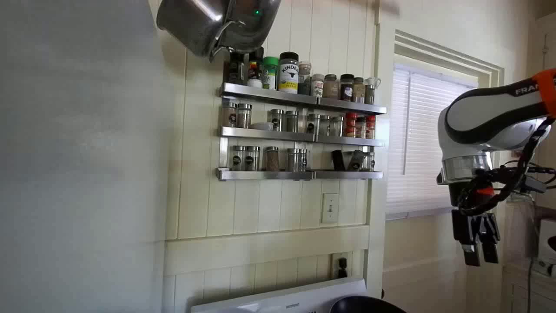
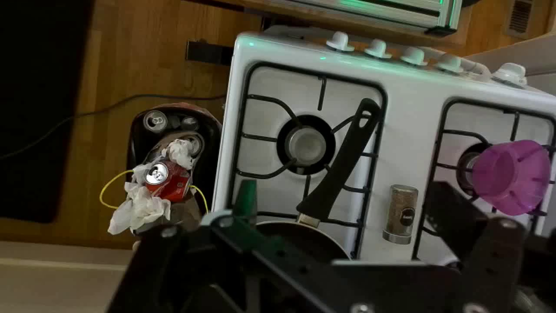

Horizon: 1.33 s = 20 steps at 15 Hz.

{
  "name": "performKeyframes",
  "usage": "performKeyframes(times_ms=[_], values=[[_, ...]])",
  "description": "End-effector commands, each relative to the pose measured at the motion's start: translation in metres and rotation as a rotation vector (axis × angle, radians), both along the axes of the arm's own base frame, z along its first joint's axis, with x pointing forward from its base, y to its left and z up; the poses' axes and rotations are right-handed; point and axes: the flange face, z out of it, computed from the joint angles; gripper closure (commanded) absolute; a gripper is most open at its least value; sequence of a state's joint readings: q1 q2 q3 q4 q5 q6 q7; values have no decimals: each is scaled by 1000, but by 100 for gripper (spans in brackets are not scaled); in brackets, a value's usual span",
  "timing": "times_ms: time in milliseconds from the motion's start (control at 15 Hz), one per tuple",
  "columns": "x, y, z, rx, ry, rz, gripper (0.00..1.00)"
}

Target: Take the silver spoon out of the silver bowl and put it in the pan.

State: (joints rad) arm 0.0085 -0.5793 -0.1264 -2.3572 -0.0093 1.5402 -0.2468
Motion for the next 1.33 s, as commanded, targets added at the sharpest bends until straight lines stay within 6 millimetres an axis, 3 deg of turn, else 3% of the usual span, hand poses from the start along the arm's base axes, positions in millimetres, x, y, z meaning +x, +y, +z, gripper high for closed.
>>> performKeyframes(times_ms=[0,933,1133,1267], values=[[0,0,0,0,1,0,0],[2,1,-1,-13,2,2,0],[14,13,-10,-11,-35,-46,0],[29,33,-26,5,-79,-86,0]])
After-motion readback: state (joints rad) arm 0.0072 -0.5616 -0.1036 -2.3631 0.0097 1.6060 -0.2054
